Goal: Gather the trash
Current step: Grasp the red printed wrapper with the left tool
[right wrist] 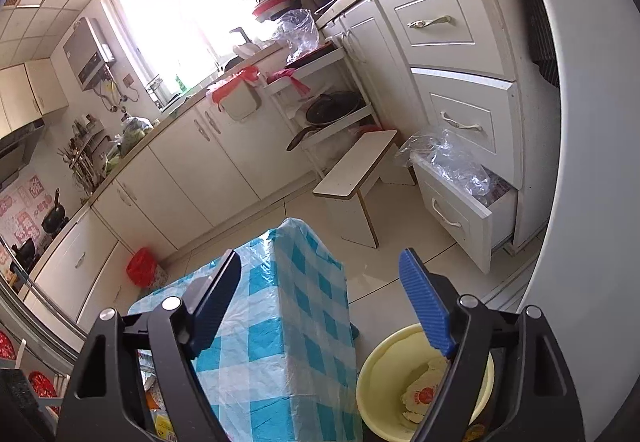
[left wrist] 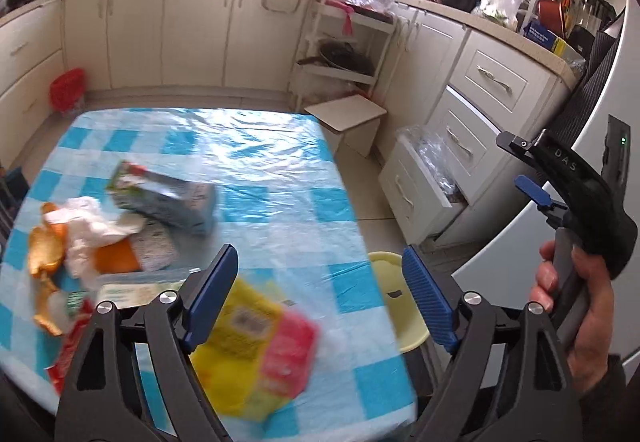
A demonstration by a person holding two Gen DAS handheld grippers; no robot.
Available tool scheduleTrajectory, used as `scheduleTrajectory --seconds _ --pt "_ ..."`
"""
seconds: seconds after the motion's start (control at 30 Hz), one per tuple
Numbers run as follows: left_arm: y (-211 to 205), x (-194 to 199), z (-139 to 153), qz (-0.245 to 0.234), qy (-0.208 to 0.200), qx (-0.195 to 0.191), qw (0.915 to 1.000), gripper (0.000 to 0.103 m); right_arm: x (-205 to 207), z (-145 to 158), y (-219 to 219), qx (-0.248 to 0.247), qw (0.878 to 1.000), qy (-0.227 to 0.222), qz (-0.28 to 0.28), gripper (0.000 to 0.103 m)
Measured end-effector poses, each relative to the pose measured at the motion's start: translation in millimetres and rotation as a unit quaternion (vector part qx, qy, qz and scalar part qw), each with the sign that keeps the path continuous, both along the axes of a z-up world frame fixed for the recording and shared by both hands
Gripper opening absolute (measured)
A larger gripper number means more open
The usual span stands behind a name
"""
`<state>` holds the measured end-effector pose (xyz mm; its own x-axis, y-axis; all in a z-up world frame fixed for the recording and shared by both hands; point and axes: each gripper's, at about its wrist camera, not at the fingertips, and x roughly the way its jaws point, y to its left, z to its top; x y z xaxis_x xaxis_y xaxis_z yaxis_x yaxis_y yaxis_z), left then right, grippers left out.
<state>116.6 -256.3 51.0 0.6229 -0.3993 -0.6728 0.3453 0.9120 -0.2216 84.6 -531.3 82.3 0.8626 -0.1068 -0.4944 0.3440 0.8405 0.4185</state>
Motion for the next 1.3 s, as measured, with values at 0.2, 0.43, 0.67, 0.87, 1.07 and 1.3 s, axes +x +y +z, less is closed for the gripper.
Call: scheduleTrajectory --seconds 0.2,0.43,0.67,0.87,1.07,1.3 --pt "141 -42 -8 0.114 -0.024 0.055 0.9916 0.083 1 -2 28 -0.008 0.999 0.003 0.034 0.081" --pt "206 -56 -44 0.122 0.013 0.086 0.9887 0.084 -4 -21 78 0.035 0.993 0.024 0.111 0.084" --pt "162 -63 -74 0.027 -0.003 0.161 0.9866 0.084 -15 -48 152 0.006 0.966 0.083 0.246 0.086" --pt "136 -62 -93 0.009 -0.04 0.244 0.969 0.084 -34 -65 222 -0.074 0.916 0.117 0.375 0.088" --pt "134 -55 -98 0.013 -0.068 0.276 0.9587 0.081 -40 -92 267 -0.161 0.878 0.157 0.421 0.088" --pt "151 -43 -103 0.005 -0.016 0.213 0.9768 0.008 -35 -114 278 -0.187 0.869 0.189 0.416 0.023"
